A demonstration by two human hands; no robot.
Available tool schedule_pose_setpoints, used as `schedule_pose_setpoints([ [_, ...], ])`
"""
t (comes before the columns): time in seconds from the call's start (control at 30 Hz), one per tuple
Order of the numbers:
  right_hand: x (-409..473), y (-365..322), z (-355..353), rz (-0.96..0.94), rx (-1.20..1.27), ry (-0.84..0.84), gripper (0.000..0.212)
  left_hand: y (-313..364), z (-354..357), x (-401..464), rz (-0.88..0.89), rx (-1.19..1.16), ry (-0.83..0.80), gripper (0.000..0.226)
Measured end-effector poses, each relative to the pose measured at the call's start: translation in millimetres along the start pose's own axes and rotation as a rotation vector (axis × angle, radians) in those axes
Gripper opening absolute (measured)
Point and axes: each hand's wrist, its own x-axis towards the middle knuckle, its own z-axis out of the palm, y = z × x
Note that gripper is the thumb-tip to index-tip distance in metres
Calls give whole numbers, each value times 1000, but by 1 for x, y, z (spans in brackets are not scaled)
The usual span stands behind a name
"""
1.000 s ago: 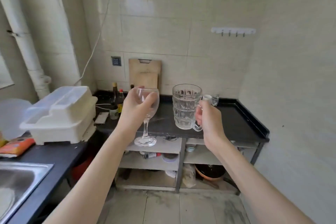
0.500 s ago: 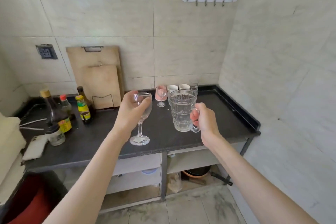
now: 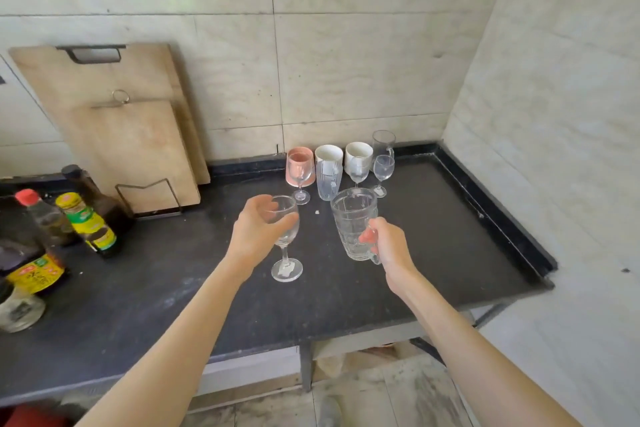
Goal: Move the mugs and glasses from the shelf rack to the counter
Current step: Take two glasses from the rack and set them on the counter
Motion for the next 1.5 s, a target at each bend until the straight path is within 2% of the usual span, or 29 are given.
schedule_pose_setpoints([
  [0.2,107,9,8,156,-132,-147,28,-24,47,84,-91,106,-23,61],
  [0.33,158,21,18,291,-115,-255,25,-45,67,125,-153,128,-31,55],
  [0.4,175,25,26,375,-122,-290,34,-55,72,141,-174,142,-29,54],
  [0.47,187,31,32,416,-182,-338,28,-62,77,155,-182,172,-38,52],
  [0.53,196,36,38,415,-214,-394,19,-68,81,170,-184,185,-62,48],
  [0.6,201,45,41,338,-187,-465,11,-73,86,181,-183,186,-80,45],
  [0.77,214,56,51,249,-159,-520,19,-85,95,205,-154,225,-111,50],
  [1.0,229,61,64,390,-126,-409,21,-90,102,229,-82,191,-150,55],
  [1.07,233,62,67,415,-137,-389,15,-90,103,234,-75,166,-162,55],
  [1.1,235,62,68,416,-154,-384,10,-90,103,236,-84,149,-170,54],
  [1.2,238,62,71,375,-268,-365,20,-91,103,240,-81,122,-196,41],
  [1.3,236,59,69,285,-361,-346,30,-96,98,240,-122,172,-259,60],
  [1.4,232,50,61,227,-376,-294,26,-100,87,235,-216,217,-281,84],
  [1.5,230,31,49,120,-369,-192,31,-95,70,226,-227,258,-233,86],
])
